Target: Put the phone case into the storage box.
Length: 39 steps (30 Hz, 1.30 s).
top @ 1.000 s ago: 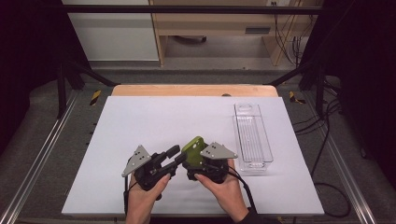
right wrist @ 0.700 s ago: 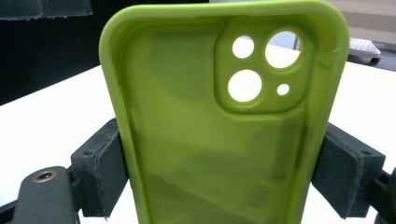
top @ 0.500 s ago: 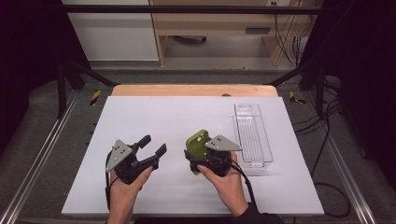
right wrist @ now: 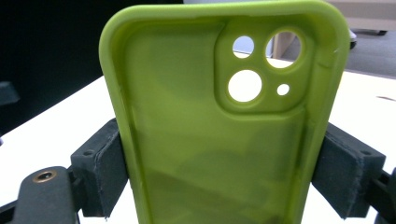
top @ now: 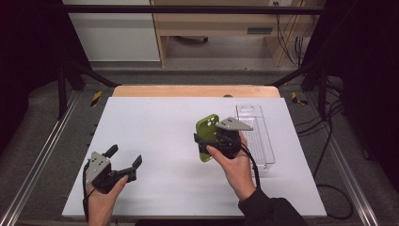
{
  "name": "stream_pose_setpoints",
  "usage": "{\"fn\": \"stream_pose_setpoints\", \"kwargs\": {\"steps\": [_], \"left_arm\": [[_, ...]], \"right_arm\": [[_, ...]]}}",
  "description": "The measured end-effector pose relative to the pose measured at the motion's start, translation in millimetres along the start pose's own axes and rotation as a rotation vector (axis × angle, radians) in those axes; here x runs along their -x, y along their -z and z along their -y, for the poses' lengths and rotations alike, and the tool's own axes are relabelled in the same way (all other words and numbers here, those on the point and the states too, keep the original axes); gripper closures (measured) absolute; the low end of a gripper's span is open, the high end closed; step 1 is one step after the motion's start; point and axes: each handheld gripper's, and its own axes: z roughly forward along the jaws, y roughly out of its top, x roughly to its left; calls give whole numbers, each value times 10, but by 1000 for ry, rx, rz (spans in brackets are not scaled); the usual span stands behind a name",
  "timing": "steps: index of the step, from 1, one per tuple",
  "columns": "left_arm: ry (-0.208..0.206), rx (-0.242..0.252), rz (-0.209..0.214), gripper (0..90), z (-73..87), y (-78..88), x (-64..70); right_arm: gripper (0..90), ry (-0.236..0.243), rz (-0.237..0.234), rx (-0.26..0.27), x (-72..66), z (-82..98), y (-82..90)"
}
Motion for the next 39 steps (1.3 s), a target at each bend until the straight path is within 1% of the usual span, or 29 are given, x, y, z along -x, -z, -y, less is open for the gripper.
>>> {"fn": "stream_pose_setpoints", "kwargs": {"steps": [2,3,4,5,6,7,9,10,11,12,13,14,15,16,17,18,19,20,21,22,23,24,25,28,34,36,37,38,39], "left_arm": [[1,5,-4,31,11,24,-18],[5,11,-1,30,31,59,-50],[0,9,0,30,41,70,-66],[3,9,-4,30,53,82,-81],[3,9,-4,30,53,82,-81],[15,12,-3,30,78,103,-117],[20,12,-4,30,89,109,-135],[25,11,-9,30,96,114,-152],[36,15,-11,30,104,123,-178],[36,15,-11,30,104,123,-178],[32,16,-11,30,105,124,-188],[34,15,-12,29,107,122,-191],[34,14,-11,30,108,120,-191],[31,14,-10,30,109,121,-191],[29,14,-15,30,112,126,-193],[29,14,-15,30,112,126,-193],[31,14,-18,29,113,129,-198],[35,16,-19,29,116,130,-203],[38,14,-18,30,120,129,-211],[40,12,-17,30,123,128,-215],[43,6,-11,29,132,122,-224],[43,6,-11,29,132,122,-224],[43,4,-8,29,135,115,-221],[35,0,-4,29,139,104,-214],[35,-3,4,29,144,92,-209],[35,-5,6,29,145,87,-208],[37,-4,6,29,147,85,-207],[39,-2,6,29,147,83,-209],[41,-2,5,29,148,82,-211]], "right_arm": [[158,-8,5,-1,29,-33,1],[158,-28,16,-6,98,-103,3],[158,-39,21,-7,133,-143,9],[158,-43,30,-7,169,-187,17],[158,-43,30,-7,169,-187,17],[158,-51,49,-6,249,-295,36],[158,-53,55,-8,273,-330,43],[158,-55,68,-14,334,-418,56],[159,-59,75,-17,364,-456,61],[159,-59,75,-17,364,-456,61],[158,-60,83,-20,396,-492,64],[158,-53,95,-24,427,-526,65],[158,-42,120,-30,471,-565,61],[158,-43,132,-32,501,-587,58],[158,-39,168,-35,597,-639,43],[158,-39,168,-35,597,-639,43],[158,-58,193,-33,704,-682,31],[158,-58,193,-33,704,-682,31],[158,-78,223,-30,819,-715,24],[158,-78,223,-30,819,-715,24],[158,-92,241,-29,900,-738,24],[158,-92,241,-29,900,-738,24],[158,-101,264,-19,976,-765,36],[158,-87,298,-4,1062,-809,54],[158,-103,345,20,1258,-885,81],[158,-99,361,23,1322,-899,76],[158,-99,361,23,1322,-899,76],[158,-102,368,25,1352,-904,74],[158,-103,382,29,1407,-910,69]]}}
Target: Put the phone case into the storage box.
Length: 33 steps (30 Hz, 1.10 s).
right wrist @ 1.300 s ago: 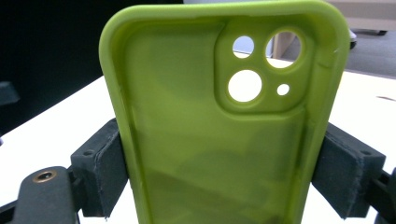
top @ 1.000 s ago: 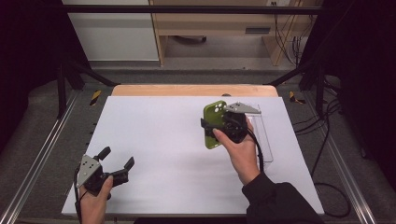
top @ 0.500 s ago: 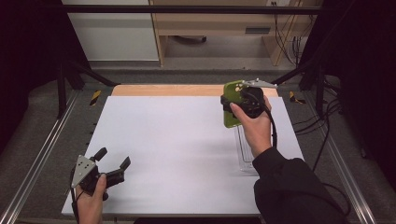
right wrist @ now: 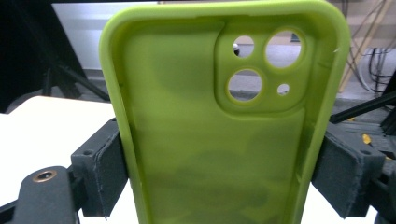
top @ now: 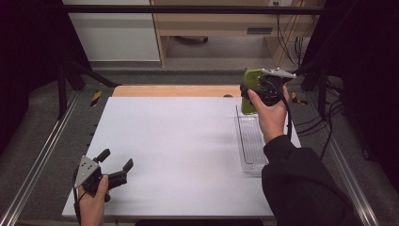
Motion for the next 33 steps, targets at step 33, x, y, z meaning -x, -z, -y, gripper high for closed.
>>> {"fn": "stream_pose_setpoints", "kwargs": {"steps": [33], "left_arm": [[3,-8,8,30,16,-25,-1]], "right_arm": [[159,-65,87,5,323,252,-460]]}}
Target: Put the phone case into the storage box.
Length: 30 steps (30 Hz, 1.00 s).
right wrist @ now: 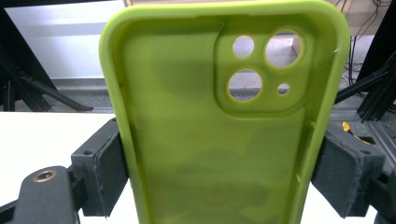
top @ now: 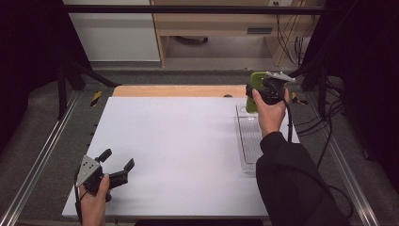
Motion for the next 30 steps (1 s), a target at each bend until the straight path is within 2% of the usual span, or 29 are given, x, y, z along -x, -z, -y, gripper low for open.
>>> {"fn": "stream_pose_setpoints", "kwargs": {"steps": [8,14,22,28,29,30], "left_arm": [[4,-2,4,30,2,-2,11],[3,2,5,30,-5,8,8],[1,-1,11,30,-5,10,10],[7,2,8,30,-3,9,5],[6,1,12,30,-3,7,2],[6,1,12,30,-3,7,2]], "right_arm": [[159,-30,4,-14,64,169,-126],[158,-41,-7,-7,41,260,-202],[158,-18,9,2,-51,366,-302],[157,-18,0,-9,-88,403,-360],[158,6,9,-13,-101,416,-369],[158,6,9,-13,-101,416,-369]]}}
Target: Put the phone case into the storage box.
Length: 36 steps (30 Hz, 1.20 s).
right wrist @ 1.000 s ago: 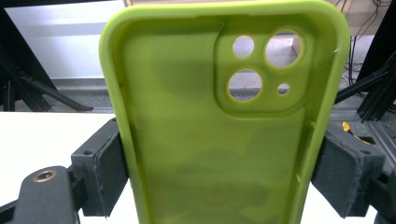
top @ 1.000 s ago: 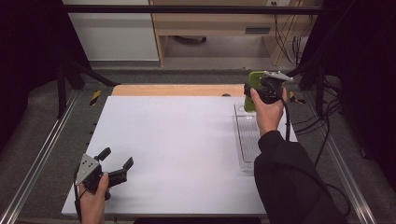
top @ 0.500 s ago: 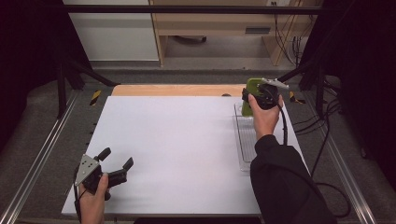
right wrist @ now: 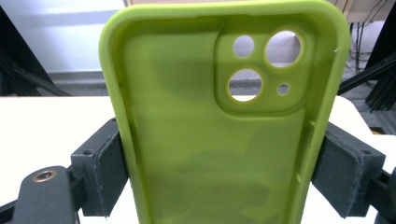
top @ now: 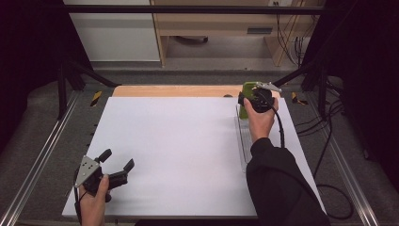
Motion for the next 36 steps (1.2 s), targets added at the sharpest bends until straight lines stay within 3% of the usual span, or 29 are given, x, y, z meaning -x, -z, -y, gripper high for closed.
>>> {"fn": "stream_pose_setpoints", "kwargs": {"steps": [7,9,23,36], "left_arm": [[13,14,-3,30,-1,20,-20],[8,16,-2,30,-2,19,-20],[4,11,4,30,1,7,-14],[4,16,6,30,-7,10,-22]], "right_arm": [[158,-27,26,-5,-2,76,-56],[158,-46,13,-10,3,106,-89],[158,2,53,-10,-57,191,-186],[158,9,72,14,-27,234,-205]]}}
